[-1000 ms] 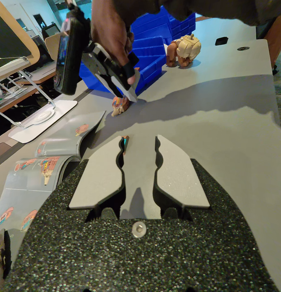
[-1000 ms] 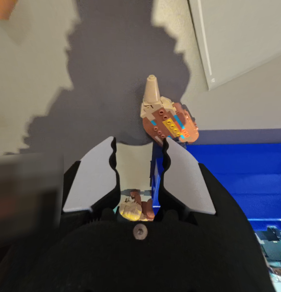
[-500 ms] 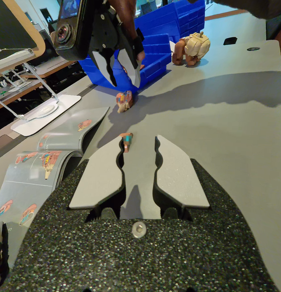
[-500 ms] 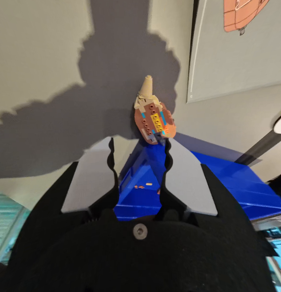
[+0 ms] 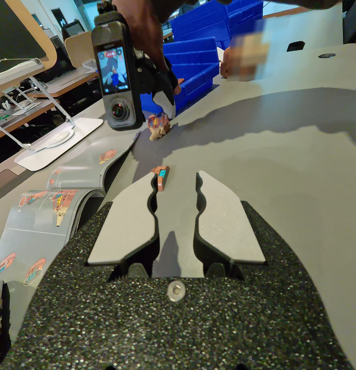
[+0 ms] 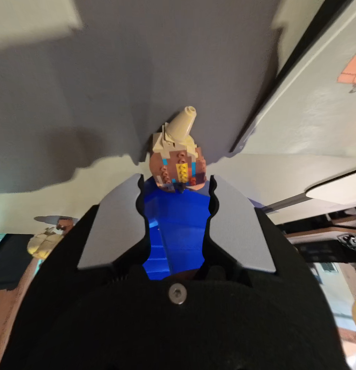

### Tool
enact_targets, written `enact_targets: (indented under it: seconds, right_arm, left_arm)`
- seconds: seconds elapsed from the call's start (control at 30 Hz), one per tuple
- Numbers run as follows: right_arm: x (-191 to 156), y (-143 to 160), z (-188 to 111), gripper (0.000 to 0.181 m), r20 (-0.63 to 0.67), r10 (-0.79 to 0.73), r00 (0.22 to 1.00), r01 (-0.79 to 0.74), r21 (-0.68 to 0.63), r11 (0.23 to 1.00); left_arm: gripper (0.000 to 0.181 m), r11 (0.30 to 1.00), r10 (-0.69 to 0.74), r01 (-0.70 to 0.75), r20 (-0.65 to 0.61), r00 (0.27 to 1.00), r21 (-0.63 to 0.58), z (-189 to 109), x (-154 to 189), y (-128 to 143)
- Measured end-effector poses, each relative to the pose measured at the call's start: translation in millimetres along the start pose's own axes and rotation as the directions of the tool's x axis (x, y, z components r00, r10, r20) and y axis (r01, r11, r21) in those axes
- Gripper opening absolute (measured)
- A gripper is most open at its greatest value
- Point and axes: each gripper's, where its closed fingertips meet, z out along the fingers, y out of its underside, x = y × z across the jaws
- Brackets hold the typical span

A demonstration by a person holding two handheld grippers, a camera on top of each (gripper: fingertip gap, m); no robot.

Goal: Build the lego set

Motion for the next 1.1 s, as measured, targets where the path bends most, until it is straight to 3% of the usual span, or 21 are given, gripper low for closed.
enact_targets:
  seconds: [0.17,0.3,0.57,0.77,1.1]
  right_arm:
    - [3,1,12,0.055,-0.051,-0.028,0.998,0.026,-0.039,0.999]
    - [-5,-8,7,0.055,-0.073,-0.083,0.994,0.084,0.009,0.996]
    - [-54,-31,-19,0.055,-0.014,-0.088,0.996,0.088,0.062,0.994]
    - [-91,-64,-38,0.055,0.05,-0.103,0.993,0.093,0.171,0.981]
    - [-87,-91,-44,0.055,-0.054,-0.029,0.998,0.038,0.191,0.981]
  left_arm:
    - [0.036,1.0,0.004,-0.004,0.001,1.0,-0.004,1,0,1]
    - [0.036,1.0,0.002,-0.002,0.009,1.0,0.0,0,-2,1]
    - [0.036,1.0,-0.007,0.007,0.024,1.0,-0.003,-1,-6,2]
    - [0.036,1.0,-0.005,0.006,0.038,0.999,-0.014,-1,-9,5]
    - [0.036,0.998,-0.026,0.029,0.059,0.998,-0.05,-3,-15,17]
